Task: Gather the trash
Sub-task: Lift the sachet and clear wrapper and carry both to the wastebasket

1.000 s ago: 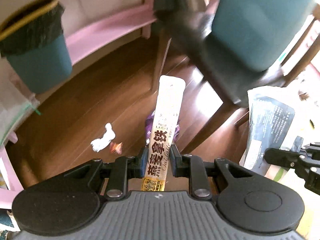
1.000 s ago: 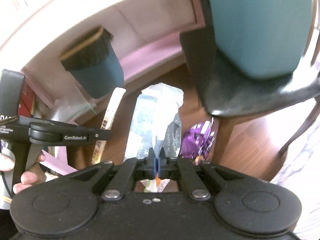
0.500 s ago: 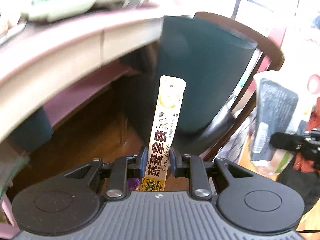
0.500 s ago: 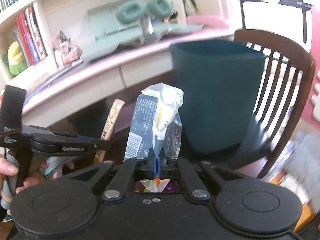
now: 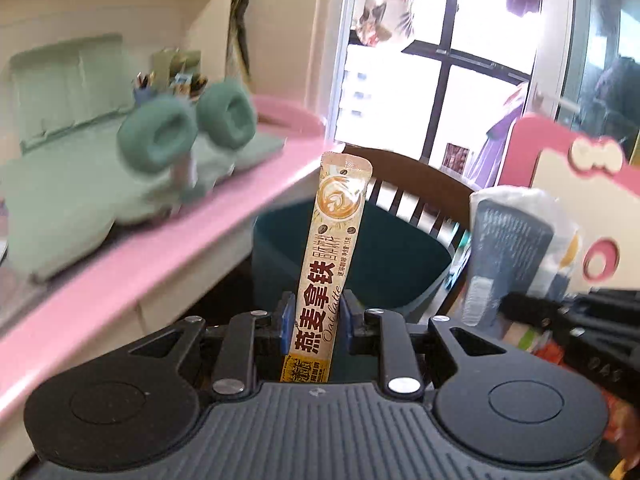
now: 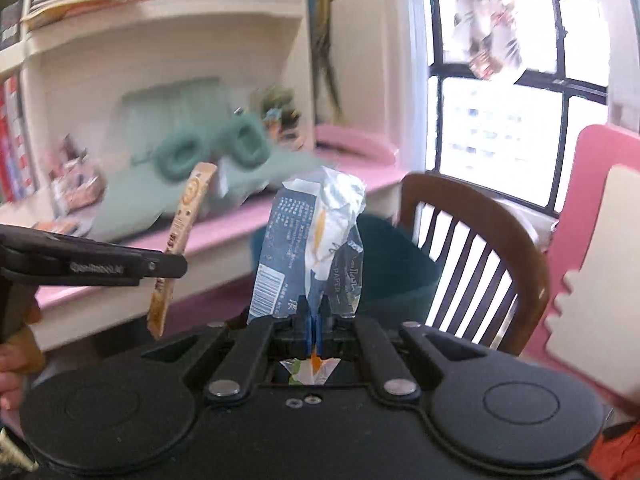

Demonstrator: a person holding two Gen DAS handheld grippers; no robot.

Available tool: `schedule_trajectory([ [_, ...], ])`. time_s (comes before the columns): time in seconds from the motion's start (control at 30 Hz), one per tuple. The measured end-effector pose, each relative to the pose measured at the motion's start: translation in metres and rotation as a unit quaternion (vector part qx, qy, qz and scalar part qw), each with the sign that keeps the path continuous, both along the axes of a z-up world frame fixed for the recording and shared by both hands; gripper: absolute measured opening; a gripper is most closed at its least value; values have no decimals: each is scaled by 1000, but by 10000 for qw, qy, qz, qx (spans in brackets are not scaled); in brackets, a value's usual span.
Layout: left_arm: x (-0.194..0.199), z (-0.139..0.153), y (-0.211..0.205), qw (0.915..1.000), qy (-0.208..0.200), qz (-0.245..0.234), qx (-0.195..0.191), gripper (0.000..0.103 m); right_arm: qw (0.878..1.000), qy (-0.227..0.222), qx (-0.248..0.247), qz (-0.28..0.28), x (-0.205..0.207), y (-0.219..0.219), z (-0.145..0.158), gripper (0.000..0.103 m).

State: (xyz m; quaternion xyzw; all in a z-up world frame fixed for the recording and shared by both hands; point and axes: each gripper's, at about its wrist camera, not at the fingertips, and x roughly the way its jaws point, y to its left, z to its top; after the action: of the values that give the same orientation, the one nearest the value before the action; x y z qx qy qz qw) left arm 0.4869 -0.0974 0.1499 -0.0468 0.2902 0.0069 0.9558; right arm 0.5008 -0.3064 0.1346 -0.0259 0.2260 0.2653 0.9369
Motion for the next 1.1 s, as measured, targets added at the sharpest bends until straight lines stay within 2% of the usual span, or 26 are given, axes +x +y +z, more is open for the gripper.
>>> schedule_trajectory([
  [0.17,39,21,-15,9998,-155,-33,131,22,9998,-1,119,-168,35,7,2,2],
  [0.33,77,18,-32,9995,-71,-148,288,22,9994,85,48,-328,70,11,-3,2],
  [0.57,120,-11,-47,9988,297,-341,208,22,9976,528,-70,-435,114,15,-30,2],
  [0.83,161,-50,-44,9947,837,-178,567,23,9935,1050,-349,-253,149,28,-53,2],
  [0.97,177,-65,-36,9913,1151,-99,637,23,9917,1148,-552,-183,158,37,-62,2],
  [1.1,187,-75,-30,9877,1399,-77,689,23,9904,1215,-650,-130,162,43,-71,8],
])
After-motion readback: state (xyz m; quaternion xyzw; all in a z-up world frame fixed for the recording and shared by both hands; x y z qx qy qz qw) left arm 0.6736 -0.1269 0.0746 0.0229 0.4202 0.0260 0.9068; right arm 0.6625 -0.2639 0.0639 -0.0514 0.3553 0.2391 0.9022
